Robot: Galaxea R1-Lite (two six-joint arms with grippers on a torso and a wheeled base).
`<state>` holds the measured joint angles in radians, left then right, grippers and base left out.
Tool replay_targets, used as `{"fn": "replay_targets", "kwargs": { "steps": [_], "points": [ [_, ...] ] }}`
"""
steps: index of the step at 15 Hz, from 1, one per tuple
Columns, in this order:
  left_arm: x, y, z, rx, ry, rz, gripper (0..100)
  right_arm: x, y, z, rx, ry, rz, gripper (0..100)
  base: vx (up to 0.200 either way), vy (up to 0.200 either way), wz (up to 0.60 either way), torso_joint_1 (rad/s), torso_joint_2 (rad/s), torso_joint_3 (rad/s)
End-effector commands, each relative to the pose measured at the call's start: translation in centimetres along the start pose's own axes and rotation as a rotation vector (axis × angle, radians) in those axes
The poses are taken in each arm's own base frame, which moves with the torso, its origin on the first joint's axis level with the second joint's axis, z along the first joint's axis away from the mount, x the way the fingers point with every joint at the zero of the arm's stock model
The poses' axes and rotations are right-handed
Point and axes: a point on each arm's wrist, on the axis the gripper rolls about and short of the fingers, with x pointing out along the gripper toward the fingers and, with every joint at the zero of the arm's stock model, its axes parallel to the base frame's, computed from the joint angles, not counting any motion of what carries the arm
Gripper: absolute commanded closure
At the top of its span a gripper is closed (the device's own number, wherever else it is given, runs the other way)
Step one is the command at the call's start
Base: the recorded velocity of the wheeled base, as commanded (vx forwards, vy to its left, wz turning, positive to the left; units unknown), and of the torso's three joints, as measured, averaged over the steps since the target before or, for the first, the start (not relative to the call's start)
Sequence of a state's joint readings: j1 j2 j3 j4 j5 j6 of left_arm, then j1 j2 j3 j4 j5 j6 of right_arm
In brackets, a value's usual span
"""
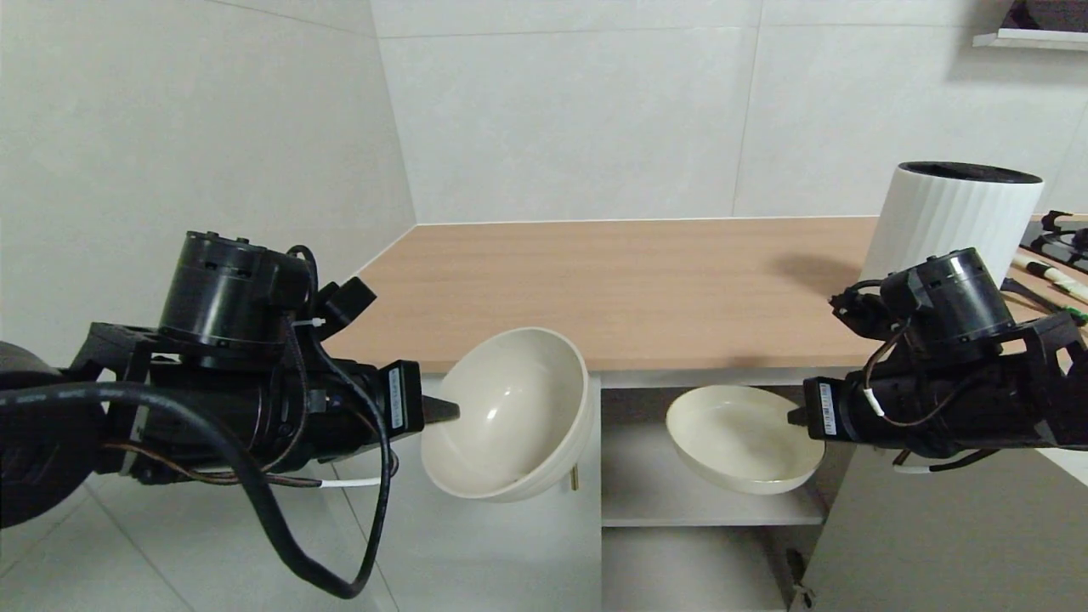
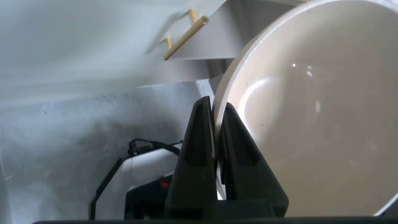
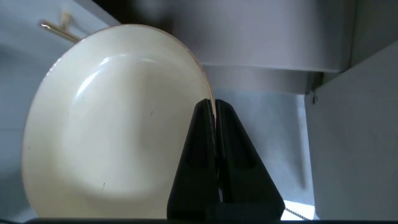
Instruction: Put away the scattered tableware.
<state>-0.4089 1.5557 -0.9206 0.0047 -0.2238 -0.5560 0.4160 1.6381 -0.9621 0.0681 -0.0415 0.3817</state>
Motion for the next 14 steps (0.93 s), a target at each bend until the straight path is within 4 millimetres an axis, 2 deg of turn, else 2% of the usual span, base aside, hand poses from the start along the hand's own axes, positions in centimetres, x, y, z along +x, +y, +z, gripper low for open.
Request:
{"fn": "replay_targets", "kwargs": {
  "steps": [1, 11, 14],
  "points": [
    [0.14, 0.04, -0.03, 0.000, 0.004, 0.002, 100, 0.12, -0.03, -0.08, 0.000, 0.006, -0.002, 100, 0.000, 0.000, 0.00, -0.178, 0.47, 0.286],
    [0.28, 0.10, -0.07, -0.001, 0.009, 0.005, 100, 0.42, -0.29, -0.05, 0.005, 0.010, -0.012, 100, 0.000, 0.000, 0.00, -0.137, 0.46, 0.312],
    [0.56, 0.20, -0.11, -0.003, 0.017, 0.010, 100, 0.87, -0.37, -0.05, 0.007, 0.014, -0.015, 100, 0.000, 0.000, 0.00, -0.033, 0.16, 0.115]
  ]
}}
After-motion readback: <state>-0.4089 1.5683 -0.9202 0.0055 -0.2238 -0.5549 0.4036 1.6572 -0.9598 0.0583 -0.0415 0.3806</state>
